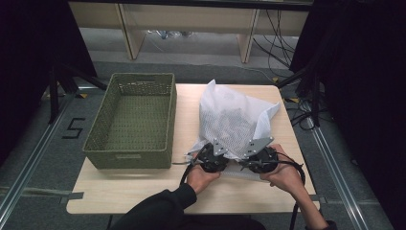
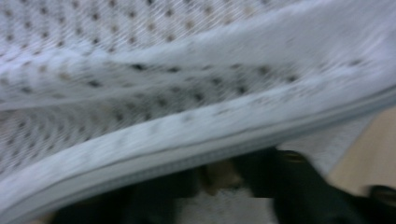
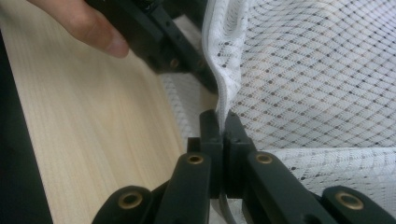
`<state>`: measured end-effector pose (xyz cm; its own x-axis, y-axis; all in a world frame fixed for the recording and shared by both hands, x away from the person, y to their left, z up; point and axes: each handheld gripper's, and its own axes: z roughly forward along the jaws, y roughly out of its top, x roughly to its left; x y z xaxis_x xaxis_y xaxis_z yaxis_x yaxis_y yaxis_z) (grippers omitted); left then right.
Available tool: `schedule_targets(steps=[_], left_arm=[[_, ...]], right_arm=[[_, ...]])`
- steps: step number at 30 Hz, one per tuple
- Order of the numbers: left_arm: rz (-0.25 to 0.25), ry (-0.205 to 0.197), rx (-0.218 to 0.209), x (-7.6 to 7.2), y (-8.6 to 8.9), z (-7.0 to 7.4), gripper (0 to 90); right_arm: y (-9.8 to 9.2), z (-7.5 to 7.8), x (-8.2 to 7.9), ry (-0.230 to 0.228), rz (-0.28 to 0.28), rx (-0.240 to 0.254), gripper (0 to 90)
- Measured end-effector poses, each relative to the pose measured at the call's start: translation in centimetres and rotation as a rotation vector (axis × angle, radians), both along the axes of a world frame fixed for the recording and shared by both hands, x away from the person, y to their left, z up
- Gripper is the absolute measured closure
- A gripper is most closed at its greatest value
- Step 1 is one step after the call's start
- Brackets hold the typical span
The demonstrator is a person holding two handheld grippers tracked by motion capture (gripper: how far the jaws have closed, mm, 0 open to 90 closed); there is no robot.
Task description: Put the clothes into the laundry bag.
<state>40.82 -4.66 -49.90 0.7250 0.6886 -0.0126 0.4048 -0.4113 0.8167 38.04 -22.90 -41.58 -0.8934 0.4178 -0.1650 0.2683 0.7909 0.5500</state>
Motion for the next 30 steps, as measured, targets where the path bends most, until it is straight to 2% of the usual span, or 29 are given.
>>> schedule_targets(steps=[1, 2, 3, 4, 5, 6, 9, 12, 15, 17, 20, 21, 22, 24, 25, 28, 30], left_arm=[[0.009, -0.012, -0.024, 0.1, -0.2, 0.2, 84.4], [0.035, -0.014, -0.055, 0.3, -0.5, 0.3, 85.6], [0.05, -0.024, -0.104, 0.6, -0.9, 0.4, 86.0], [0.03, -0.024, -0.073, 0.9, -1.0, 0.4, 85.4], [0.024, -0.027, -0.073, 1.0, -1.3, 0.2, 83.6], [0.005, -0.008, -0.039, 1.0, -1.1, 0.1, 80.3], [-0.006, 0.037, -0.044, 0.5, -0.1, -0.3, 64.1], [-0.046, 0.094, -0.035, -0.7, 1.6, -0.2, 51.2], [-0.076, 0.084, 0.031, -2.1, 3.5, 0.4, 45.0], [-0.102, 0.058, 0.073, -2.8, 4.4, 0.7, 43.6], [-0.138, 0.074, 0.081, -3.3, 4.8, 0.4, 43.1], [-0.156, 0.074, 0.103, -3.3, 4.8, 0.3, 43.0], [-0.171, 0.083, 0.113, -3.3, 4.6, 0.1, 42.8], [-0.204, 0.11, 0.089, -3.1, 4.1, -0.4, 42.9], [-0.208, 0.098, 0.115, -2.9, 3.9, -0.5, 42.9], [-0.206, 0.091, 0.138, -2.4, 3.2, -0.8, 42.8], [-0.216, 0.086, 0.165, -2.0, 2.9, -1.0, 43.0]], right_arm=[[0.1, -0.1, -0.1, 0.003, -0.006, -0.004, 90.0], [0.2, -0.3, 0.0, 0.008, 0.016, -0.006, 90.0], [0.4, -0.5, 0.0, 0.014, 0.011, -0.008, 90.0], [0.4, -0.7, 0.1, 0.014, 0.016, -0.012, 90.0], [0.5, -1.0, 0.2, 0.025, 0.017, -0.015, 90.0], [0.5, -1.4, 0.4, 0.019, 0.023, -0.025, 90.0], [0.4, -2.8, 0.9, 0.037, 0.017, -0.028, 90.0], [0.4, -4.2, 1.3, 0.064, -0.008, -0.028, 90.0], [0.3, -5.0, 1.9, 0.068, -0.015, -0.032, 90.0], [0.3, -5.1, 2.1, 0.08, -0.022, -0.025, 90.0], [0.5, -5.2, 2.3, 0.072, -0.035, -0.026, 90.0], [0.5, -5.2, 2.4, 0.059, -0.031, -0.033, 90.0], [0.6, -5.3, 2.5, 0.065, -0.037, -0.032, 90.0], [0.7, -5.4, 2.7, 0.052, -0.039, -0.036, 89.9], [0.7, -5.5, 2.8, 0.037, -0.034, -0.037, 89.9], [0.5, -5.4, 3.0, 0.057, -0.033, -0.031, 89.9], [0.4, -5.4, 3.1, 0.047, -0.032, -0.026, 89.9]])
